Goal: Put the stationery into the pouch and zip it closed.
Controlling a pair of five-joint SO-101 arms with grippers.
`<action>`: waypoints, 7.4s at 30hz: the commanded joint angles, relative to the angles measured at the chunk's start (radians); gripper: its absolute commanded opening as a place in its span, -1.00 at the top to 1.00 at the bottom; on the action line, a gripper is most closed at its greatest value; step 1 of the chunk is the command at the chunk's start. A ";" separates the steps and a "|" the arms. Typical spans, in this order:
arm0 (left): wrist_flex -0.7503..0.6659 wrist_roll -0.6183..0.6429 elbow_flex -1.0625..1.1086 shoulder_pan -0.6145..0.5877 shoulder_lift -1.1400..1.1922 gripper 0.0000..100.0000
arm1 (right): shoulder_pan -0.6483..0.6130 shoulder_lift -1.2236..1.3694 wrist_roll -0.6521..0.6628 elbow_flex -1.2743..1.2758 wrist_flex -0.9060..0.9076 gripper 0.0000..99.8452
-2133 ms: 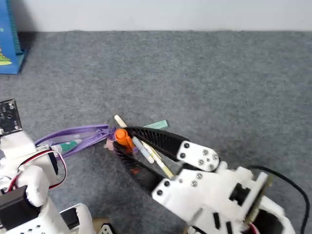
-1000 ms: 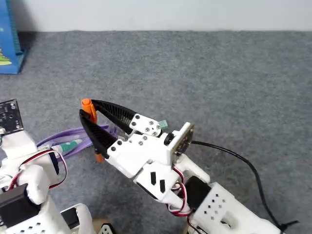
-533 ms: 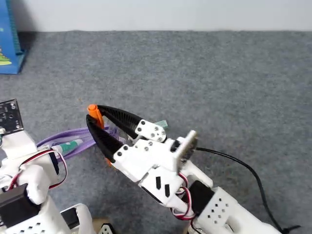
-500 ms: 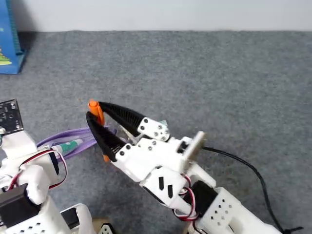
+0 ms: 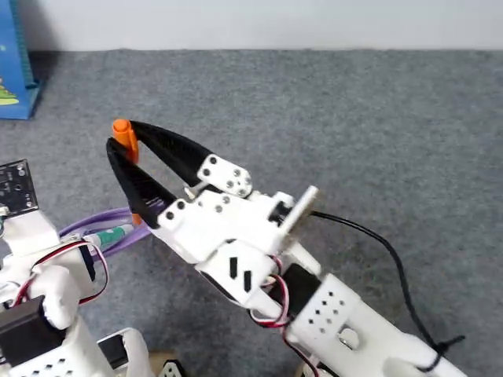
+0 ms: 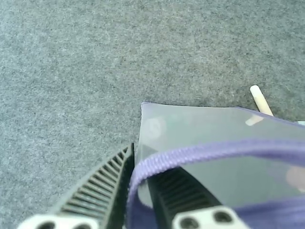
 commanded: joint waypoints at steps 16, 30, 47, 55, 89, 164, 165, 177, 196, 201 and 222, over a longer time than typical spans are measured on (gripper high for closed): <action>0.017 -0.005 0.004 -0.006 0.008 0.97 | 0.015 -0.217 0.048 0.316 0.041 0.98; 0.017 -0.005 0.004 -0.006 0.008 0.97 | 0.016 -0.568 0.068 0.288 0.786 0.40; 0.017 -0.005 0.004 -0.006 0.008 0.97 | 0.297 -0.401 0.069 0.187 1.376 0.68; 0.017 -0.005 0.004 -0.006 0.008 0.97 | 0.306 0.018 0.087 0.232 1.168 0.68; 0.017 -0.005 0.024 -0.006 0.008 0.97 | 0.371 0.751 0.190 -0.072 1.125 0.96; 0.017 -0.005 0.025 -0.006 0.008 0.97 | -0.067 -0.099 0.172 0.344 0.085 0.94; 0.017 -0.005 0.025 -0.006 0.008 0.97 | -0.067 -0.108 0.167 0.330 0.139 0.88; 0.017 -0.005 0.025 -0.006 0.008 0.97 | 0.108 -0.361 0.012 -0.037 1.010 0.58; 0.005 -0.006 0.007 -0.095 0.008 0.97 | 0.143 -0.297 -0.034 -0.077 1.322 0.59; 0.006 -0.006 -0.039 -0.180 0.008 0.97 | 0.199 -0.084 -0.075 -0.069 1.371 0.59; 0.009 -0.009 -0.022 -0.187 0.008 0.97 | 0.223 0.794 0.092 -0.207 0.875 0.59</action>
